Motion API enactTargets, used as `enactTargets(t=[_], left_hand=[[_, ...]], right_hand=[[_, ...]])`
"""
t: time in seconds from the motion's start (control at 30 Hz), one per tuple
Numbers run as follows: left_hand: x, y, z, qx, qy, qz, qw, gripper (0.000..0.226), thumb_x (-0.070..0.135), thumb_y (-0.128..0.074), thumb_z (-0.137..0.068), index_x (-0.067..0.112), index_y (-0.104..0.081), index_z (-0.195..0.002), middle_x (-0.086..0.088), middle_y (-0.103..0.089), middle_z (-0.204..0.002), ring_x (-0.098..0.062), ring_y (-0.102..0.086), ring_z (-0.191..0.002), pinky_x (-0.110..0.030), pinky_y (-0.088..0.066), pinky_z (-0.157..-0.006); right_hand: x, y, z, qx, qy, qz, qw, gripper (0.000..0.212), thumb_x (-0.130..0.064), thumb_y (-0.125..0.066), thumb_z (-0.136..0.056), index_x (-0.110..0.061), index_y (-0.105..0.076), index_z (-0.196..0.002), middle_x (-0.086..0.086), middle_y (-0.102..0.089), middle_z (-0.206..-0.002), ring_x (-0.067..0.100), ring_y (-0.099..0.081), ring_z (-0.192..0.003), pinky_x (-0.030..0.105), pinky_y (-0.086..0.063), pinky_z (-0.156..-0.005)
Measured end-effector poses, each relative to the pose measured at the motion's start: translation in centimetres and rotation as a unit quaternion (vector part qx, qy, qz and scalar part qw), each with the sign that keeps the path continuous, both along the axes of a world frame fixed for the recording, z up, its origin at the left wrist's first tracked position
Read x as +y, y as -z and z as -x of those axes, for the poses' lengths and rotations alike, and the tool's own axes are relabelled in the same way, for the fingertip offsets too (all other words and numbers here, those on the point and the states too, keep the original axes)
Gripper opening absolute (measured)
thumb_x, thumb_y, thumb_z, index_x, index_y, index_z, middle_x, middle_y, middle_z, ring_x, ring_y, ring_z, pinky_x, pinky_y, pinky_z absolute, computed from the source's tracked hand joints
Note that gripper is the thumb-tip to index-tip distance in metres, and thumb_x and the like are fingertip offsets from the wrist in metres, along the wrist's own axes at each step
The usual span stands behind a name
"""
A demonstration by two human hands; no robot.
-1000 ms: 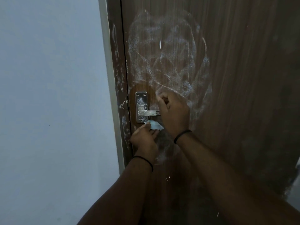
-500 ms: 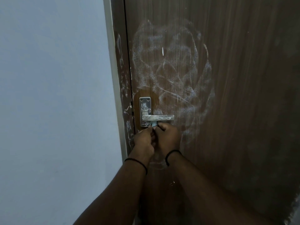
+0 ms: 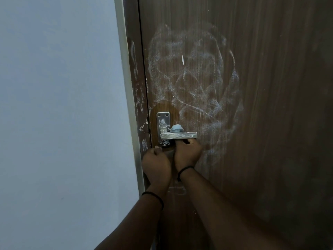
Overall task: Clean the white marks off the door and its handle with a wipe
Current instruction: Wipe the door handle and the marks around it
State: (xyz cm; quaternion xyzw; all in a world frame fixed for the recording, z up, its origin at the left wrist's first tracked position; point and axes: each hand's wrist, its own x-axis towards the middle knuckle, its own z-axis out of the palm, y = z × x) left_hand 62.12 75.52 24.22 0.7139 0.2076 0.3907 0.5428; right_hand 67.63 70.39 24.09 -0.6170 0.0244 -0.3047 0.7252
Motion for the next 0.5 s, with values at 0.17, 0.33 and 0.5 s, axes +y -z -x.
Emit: enactTargets(t=[0.17, 0.33, 0.5], left_hand=[[0.5, 0.8, -0.2, -0.021, -0.003, -0.013, 1.000, 0.031, 0.018, -0.045, -0.102, 0.005, -0.073, -0.103, -0.012, -0.071, -0.105, -0.028, -0.063, -0.098, -0.032, -0.046, -0.084], [0.0, 1.7, -1.0, -0.027, -0.009, -0.011, 1.000, 0.029, 0.017, -0.047, -0.101, 0.004, -0.072, -0.094, -0.013, -0.071, -0.094, -0.022, -0.059, -0.082, -0.027, -0.039, -0.071], [-0.2, 2.4, -1.0, -0.002, -0.005, -0.011, 1.000, 0.030, 0.013, -0.047, -0.100, -0.002, -0.070, -0.090, -0.018, -0.069, -0.091, -0.028, -0.059, -0.081, -0.030, -0.038, -0.069]], right_hand=[[1.4, -0.4, -0.5, -0.002, 0.022, -0.084, 0.996, 0.018, -0.014, -0.079, -0.080, -0.002, -0.072, -0.090, 0.007, -0.072, -0.082, 0.013, -0.067, -0.074, 0.024, -0.049, -0.061], [1.0, -0.2, -0.2, 0.005, 0.014, -0.046, 0.999, 0.016, -0.019, -0.081, -0.078, -0.006, -0.073, -0.084, 0.001, -0.071, -0.075, 0.009, -0.066, -0.067, 0.025, -0.052, -0.057], [0.1, 2.1, 1.0, 0.035, -0.023, 0.031, 0.999, 0.020, -0.025, -0.074, -0.083, -0.029, -0.062, -0.068, -0.009, -0.066, -0.066, 0.008, -0.061, -0.062, 0.026, -0.048, -0.058]])
